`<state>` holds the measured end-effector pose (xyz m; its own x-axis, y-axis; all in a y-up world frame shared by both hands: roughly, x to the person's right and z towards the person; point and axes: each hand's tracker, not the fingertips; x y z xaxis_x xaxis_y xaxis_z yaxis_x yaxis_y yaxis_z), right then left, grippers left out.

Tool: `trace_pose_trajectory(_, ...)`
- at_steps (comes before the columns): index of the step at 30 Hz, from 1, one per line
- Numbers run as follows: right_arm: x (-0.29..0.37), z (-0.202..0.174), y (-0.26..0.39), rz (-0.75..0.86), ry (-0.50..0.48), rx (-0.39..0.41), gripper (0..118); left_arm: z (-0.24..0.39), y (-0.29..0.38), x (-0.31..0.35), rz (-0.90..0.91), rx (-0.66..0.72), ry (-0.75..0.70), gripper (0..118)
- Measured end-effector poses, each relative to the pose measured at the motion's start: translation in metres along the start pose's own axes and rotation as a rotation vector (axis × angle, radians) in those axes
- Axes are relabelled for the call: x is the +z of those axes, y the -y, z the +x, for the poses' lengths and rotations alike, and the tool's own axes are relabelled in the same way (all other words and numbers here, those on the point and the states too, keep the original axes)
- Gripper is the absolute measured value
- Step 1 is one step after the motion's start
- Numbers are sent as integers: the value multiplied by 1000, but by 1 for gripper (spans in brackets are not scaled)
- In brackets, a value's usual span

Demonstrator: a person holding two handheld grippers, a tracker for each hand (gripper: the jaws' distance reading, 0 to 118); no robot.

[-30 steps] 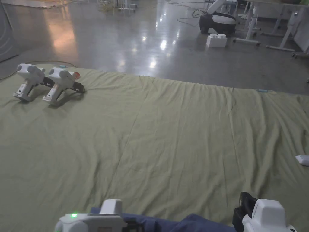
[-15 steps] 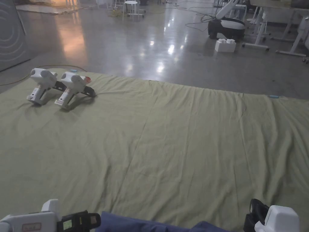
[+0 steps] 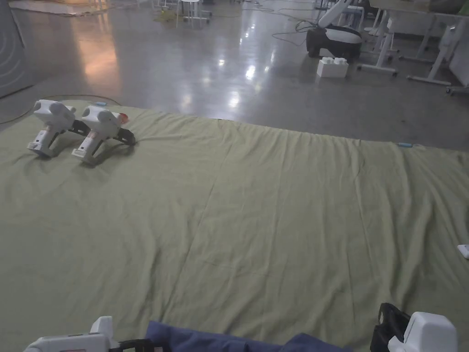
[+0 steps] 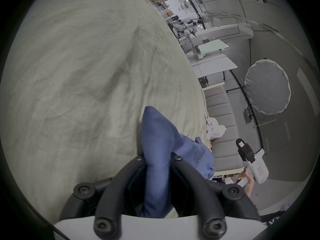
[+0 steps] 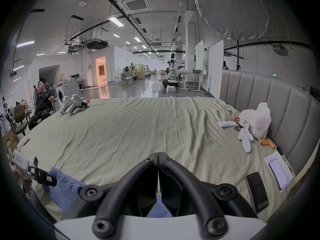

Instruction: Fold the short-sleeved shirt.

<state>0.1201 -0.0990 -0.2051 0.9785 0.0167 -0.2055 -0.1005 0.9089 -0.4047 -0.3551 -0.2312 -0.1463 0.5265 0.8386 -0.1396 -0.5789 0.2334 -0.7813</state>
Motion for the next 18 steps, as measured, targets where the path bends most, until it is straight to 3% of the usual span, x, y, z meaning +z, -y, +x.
trace_pose_trajectory(2, -1, 1, 0, -5, -2, -2, 0, -19, -32, 22, 3, -53, -11, 11)
trace_pose_trajectory(7, -2, 1, -1, -9, 1, 0, 0, 13, -43, 49, 35, -108, -13, 9)
trace_pose_trajectory(10, 0, 2, -2, -6, -1, -7, 0, 40, -52, 70, 42, -163, -116, 9)
trace_pose_trajectory(13, 0, 1, -3, -3, -3, 1, 0, 49, -67, 107, 89, -131, -147, 9)
trace_pose_trajectory(18, 0, 1, -3, -3, -8, -2, 0, 52, -70, 143, 149, -251, -382, 9)
